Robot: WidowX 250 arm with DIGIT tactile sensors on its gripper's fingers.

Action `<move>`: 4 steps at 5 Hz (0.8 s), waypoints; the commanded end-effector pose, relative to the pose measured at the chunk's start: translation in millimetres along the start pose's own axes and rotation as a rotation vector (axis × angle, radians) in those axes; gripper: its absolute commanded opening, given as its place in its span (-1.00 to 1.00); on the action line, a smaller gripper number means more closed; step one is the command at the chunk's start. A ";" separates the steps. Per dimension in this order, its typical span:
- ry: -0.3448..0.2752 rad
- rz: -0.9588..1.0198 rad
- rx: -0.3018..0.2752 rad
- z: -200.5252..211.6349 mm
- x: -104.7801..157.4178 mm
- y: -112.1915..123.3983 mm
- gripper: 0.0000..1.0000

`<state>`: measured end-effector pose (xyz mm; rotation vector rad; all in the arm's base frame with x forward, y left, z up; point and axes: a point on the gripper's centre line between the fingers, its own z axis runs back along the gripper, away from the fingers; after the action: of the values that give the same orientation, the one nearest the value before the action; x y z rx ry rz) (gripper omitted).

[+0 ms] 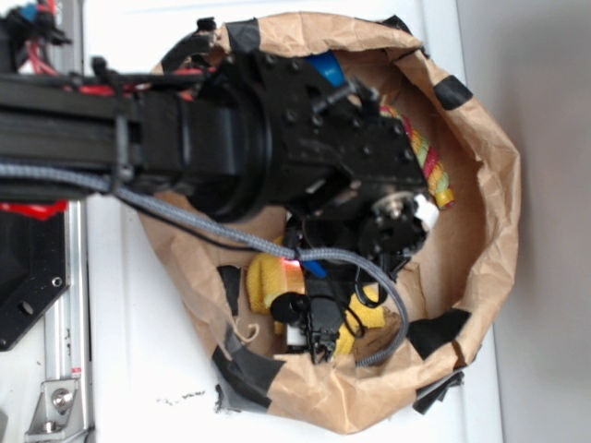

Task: Grab the yellow cloth.

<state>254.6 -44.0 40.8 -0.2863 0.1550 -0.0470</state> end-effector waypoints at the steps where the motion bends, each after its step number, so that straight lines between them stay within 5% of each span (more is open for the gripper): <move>1: -0.087 0.038 0.074 14.7 0.0 -1.5 -1.00; 2: -0.138 0.070 0.111 37.3 0.5 3.0 -1.00; 3: -0.371 0.080 0.116 93.6 -11.5 15.8 -1.00; 4: -0.540 0.187 0.295 145.4 -38.1 14.1 -1.00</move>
<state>241.3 23.8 166.7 0.0058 -0.3059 0.2081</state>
